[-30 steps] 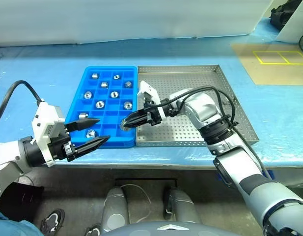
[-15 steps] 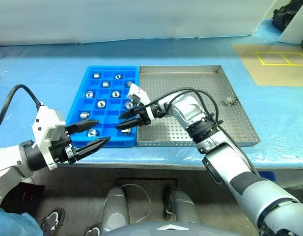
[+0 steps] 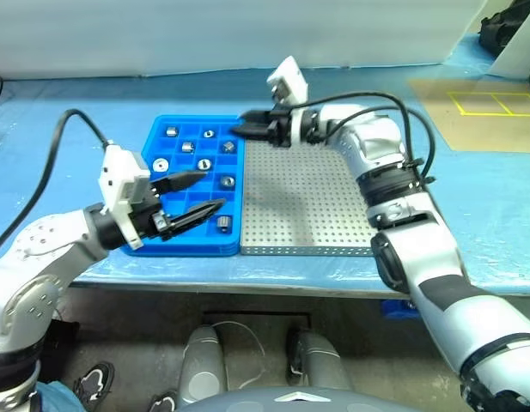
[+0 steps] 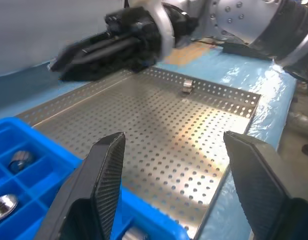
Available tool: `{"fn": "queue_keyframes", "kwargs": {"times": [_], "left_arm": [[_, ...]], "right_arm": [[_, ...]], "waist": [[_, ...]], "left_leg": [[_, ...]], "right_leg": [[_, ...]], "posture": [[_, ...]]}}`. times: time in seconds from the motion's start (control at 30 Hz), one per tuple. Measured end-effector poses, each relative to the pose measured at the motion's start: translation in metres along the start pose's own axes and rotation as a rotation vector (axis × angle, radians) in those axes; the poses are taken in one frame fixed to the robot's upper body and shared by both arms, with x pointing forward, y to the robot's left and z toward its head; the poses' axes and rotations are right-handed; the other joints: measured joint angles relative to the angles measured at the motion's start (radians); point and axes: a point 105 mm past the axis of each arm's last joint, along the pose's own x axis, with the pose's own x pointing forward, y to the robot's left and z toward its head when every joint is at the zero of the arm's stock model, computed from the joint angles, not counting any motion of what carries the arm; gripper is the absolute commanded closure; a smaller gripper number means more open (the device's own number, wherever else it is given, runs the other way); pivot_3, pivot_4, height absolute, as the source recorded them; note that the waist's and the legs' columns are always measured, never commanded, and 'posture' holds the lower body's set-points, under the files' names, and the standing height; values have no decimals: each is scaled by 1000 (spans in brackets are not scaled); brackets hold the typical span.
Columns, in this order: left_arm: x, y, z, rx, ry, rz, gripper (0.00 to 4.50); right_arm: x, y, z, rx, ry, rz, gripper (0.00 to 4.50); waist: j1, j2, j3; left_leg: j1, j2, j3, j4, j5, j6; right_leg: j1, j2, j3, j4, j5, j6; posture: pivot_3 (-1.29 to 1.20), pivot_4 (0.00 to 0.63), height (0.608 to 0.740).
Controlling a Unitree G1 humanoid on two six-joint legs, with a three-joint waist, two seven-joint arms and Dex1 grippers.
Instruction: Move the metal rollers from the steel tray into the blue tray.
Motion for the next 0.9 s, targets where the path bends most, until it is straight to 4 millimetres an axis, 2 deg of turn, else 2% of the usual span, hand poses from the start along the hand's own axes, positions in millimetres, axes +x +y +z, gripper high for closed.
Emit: {"fn": "queue_keyframes", "kwargs": {"times": [0.17, 0.27, 0.37, 0.47, 0.53, 0.6, 0.8, 0.9], "left_arm": [[26, 2, -7, -30, -9, -115, 1191], [41, 1, -9, -25, -9, -195, 1191], [51, -2, -11, -32, -10, -259, 1191], [56, -2, -11, -54, -26, -285, 1191], [57, -2, -13, -61, -22, -297, 1191], [60, -4, -15, -56, -14, -321, 1191], [64, -4, -15, -48, -20, -336, 1191], [64, -4, -16, -45, -17, -335, 1191]], "right_arm": [[-24, -54, -43, 48, 121, -321, 1967], [-45, -77, -51, 58, 140, -463, 1967], [-76, -103, -57, 45, 134, -637, 1967], [-114, -126, -81, 20, 191, -836, 1967], [-129, -133, -95, 16, 228, -904, 1967], [-134, -135, -103, 16, 248, -933, 1967], [-134, -135, -109, -11, 247, -944, 1967], [-126, -131, -111, -1, 242, -922, 1967]], "waist": [[-28, 0, 0], [-52, 0, 0], [-72, 0, 0], [-92, 0, 0], [-109, 0, 0], [-130, 0, 0], [-160, 0, 0], [-162, 0, 0]], "left_leg": [[-5, -1, 0, 1, 1, -2], [-5, -1, 0, 1, 1, -2], [-5, -1, 1, 1, 0, 0], [-5, -1, 3, 3, 0, 1], [-4, -1, 4, 4, -1, 1], [-4, -1, 4, 5, -1, 2], [-4, 1, 4, 13, -4, 7], [-6, 1, 4, 19, -6, 10]], "right_leg": [[-2, 0, 0, -1, 4, -7], [-3, 1, 1, -2, 4, -7], [-3, 1, 2, -3, 4, -7], [-3, 1, 4, -3, 4, -7], [-3, 2, 5, -2, 5, -7], [-3, 2, 5, -1, 5, -7], [-3, 3, 5, 4, 5, -7], [-4, 2, 5, 8, 4, -6]], "posture": [[-268, 150, 740], [-330, 150, 740], [-385, 150, 740], [-408, 150, 740], [-414, 150, 740], [-418, 150, 740], [-405, 150, 740], [-377, 150, 740]]}}
